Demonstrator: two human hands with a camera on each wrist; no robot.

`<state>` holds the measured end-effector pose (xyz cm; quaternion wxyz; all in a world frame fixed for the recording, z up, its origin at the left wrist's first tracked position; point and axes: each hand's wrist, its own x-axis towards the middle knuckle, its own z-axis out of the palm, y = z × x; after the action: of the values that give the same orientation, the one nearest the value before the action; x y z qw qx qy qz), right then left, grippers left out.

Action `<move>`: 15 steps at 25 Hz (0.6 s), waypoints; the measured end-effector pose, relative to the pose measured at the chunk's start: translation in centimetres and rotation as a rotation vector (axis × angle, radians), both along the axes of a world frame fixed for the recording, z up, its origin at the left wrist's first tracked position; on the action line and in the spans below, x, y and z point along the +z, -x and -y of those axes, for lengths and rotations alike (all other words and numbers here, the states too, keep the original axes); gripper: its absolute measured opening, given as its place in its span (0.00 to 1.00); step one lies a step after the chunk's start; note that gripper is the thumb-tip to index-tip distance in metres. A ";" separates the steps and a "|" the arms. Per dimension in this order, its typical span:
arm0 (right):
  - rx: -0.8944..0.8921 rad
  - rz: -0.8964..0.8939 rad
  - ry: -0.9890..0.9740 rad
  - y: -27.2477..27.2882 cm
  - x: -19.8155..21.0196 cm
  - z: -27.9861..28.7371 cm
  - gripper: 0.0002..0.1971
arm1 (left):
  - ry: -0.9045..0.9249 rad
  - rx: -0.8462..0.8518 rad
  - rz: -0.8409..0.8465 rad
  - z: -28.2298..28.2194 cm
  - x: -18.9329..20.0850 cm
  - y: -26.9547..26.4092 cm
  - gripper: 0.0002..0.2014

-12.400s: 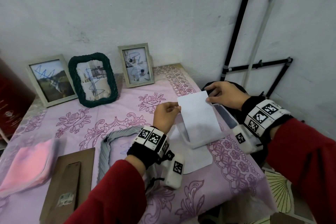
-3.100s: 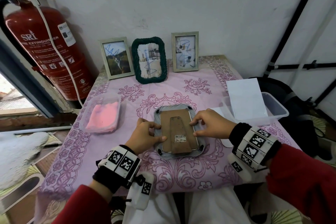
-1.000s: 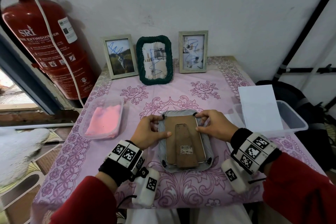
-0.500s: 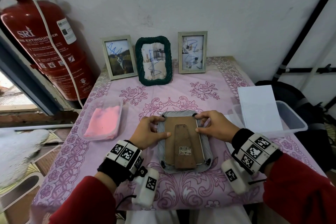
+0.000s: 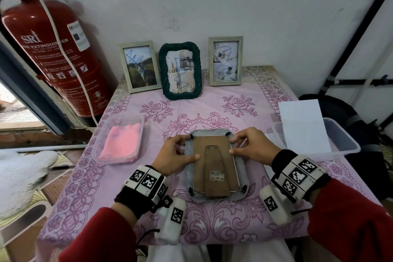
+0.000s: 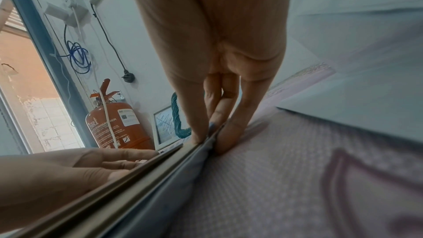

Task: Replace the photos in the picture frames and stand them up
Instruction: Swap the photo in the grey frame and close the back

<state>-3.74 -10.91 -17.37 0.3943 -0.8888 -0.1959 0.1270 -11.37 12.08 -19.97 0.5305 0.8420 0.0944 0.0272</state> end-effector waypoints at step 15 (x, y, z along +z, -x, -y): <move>0.117 -0.014 0.079 -0.4 0.4 -0.3 0.12 | 0.209 0.091 -0.076 0.6 1.3 0.1 0.29</move>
<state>-3.35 -10.64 -16.95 0.3523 -0.8898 -0.2396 0.1638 -11.45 11.44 -18.64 0.6094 0.7775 0.1549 0.0093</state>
